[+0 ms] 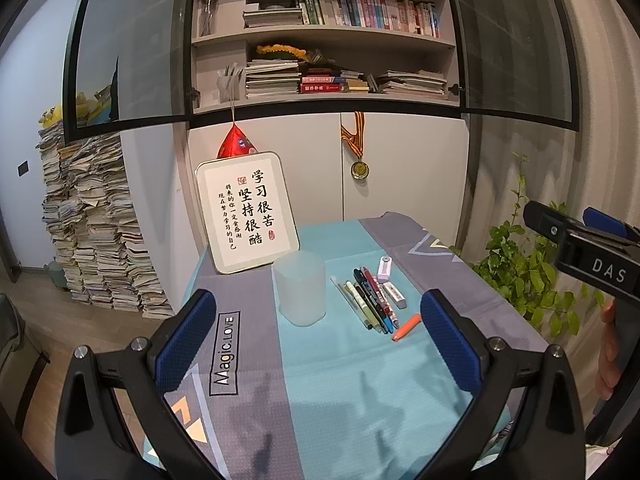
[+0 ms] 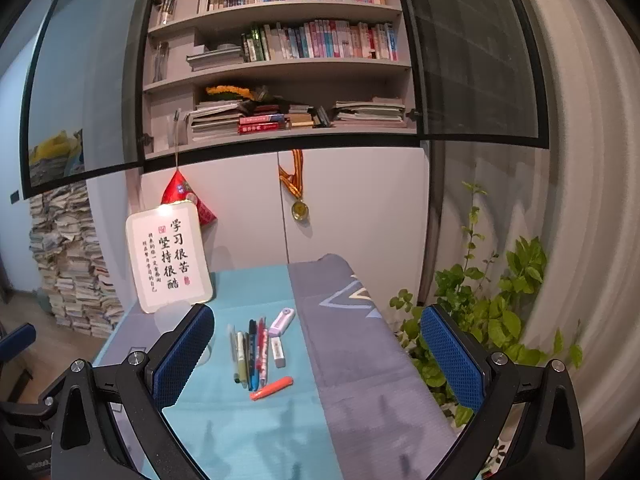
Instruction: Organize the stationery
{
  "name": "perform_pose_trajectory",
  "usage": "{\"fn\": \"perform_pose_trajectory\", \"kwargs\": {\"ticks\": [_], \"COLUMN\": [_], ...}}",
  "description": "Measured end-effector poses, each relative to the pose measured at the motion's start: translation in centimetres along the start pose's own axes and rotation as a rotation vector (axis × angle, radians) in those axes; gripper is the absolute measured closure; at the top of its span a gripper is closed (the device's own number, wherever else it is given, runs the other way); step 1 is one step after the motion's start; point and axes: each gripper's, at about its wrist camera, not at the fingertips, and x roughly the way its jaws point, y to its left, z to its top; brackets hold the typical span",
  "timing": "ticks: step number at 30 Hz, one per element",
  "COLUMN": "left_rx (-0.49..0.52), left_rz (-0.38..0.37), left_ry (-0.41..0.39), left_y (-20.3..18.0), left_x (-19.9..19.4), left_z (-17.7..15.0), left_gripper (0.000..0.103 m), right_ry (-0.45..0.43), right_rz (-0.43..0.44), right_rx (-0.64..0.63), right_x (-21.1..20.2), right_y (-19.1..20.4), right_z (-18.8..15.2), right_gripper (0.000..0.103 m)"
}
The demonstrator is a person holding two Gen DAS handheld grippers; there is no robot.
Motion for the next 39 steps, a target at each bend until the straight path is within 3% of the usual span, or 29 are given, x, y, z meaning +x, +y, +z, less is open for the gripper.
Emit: {"fn": "perform_pose_trajectory", "kwargs": {"ticks": [23,39], "left_rx": [-0.036,-0.043], "left_rz": [0.011,0.016], "left_ry": [0.024,0.133], "left_y": [1.2,1.8], "left_x": [1.6,6.0], "left_z": [0.2,-0.9], "left_gripper": [0.001,0.001], "right_ry": [0.007,0.133], "right_rz": [0.003,0.007], "right_rx": [0.000,0.012], "right_x": [1.1,5.4], "right_y": [0.0,-0.1], "right_z": [0.1,-1.1], "right_gripper": [0.000,0.000]}}
